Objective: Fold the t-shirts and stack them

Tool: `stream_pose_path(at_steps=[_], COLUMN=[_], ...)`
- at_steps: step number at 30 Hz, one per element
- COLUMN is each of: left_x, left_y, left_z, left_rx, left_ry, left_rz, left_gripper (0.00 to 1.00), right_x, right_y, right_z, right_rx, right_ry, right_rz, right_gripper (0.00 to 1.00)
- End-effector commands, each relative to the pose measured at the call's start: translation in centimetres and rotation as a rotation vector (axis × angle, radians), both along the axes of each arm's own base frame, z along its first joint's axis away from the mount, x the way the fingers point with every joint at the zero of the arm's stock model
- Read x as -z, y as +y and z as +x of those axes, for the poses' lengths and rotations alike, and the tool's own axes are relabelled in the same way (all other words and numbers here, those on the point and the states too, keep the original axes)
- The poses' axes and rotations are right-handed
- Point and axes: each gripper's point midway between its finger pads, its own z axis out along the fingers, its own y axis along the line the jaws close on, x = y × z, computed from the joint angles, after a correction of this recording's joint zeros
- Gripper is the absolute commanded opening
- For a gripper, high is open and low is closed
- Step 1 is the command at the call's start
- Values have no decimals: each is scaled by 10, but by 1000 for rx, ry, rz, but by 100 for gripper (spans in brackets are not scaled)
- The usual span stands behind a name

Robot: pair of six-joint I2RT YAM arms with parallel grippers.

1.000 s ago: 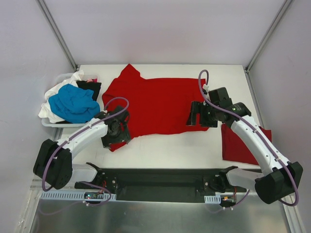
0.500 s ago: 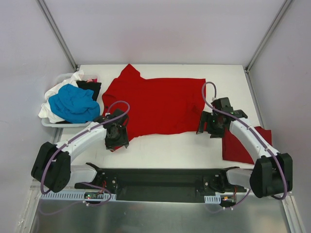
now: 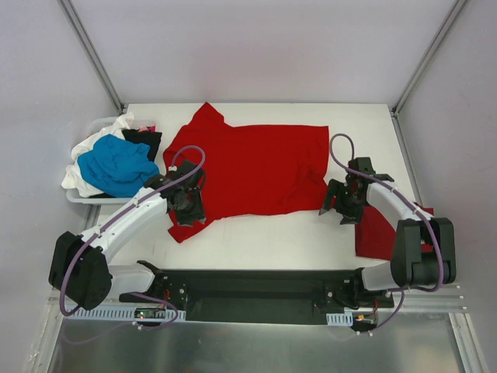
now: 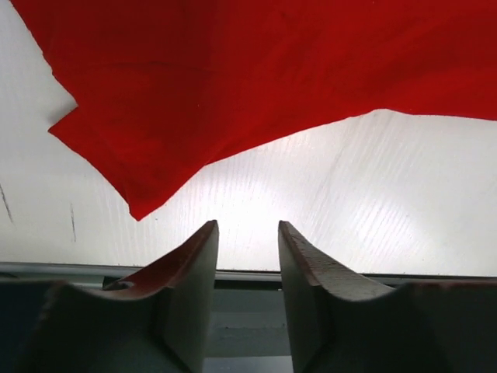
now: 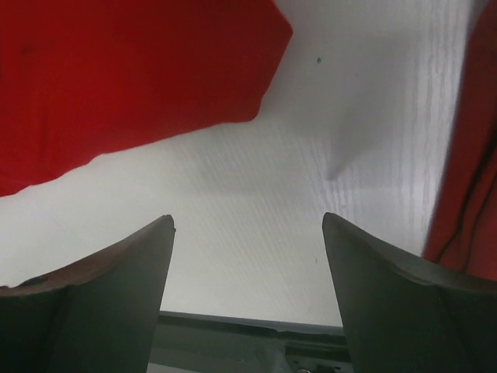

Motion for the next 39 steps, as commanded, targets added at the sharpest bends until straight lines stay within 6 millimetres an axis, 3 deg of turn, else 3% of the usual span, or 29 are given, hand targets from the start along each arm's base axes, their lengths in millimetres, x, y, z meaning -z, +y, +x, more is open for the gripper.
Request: stream_pose_path(at_steps=[1,11,16,23,31,39], left_x=[-13,-37,-52,-55,-55,-54], left_y=[4,7,13,11,0,-3], left_z=[-10,-10,-6,5,23,26], left_rx=[-6,16,68,138,195,222], left_ry=[13,-27,-40,-19,-9,-10], left_rz=[5,1,47,85,87,82], left_gripper=[41,41,41,42,41,41], right_x=[-7,2,14,28,26,24], right_y=[4,23,18,7,-7,-27], right_z=[32,94,108,94,65,59], right_rx=[30,26,68,121,155,211], right_ry=[-50,-123,-122,-101,-104,-103], right_rz=[58,158,167,155,99,65], right_gripper=[81,74,75,76,77,77])
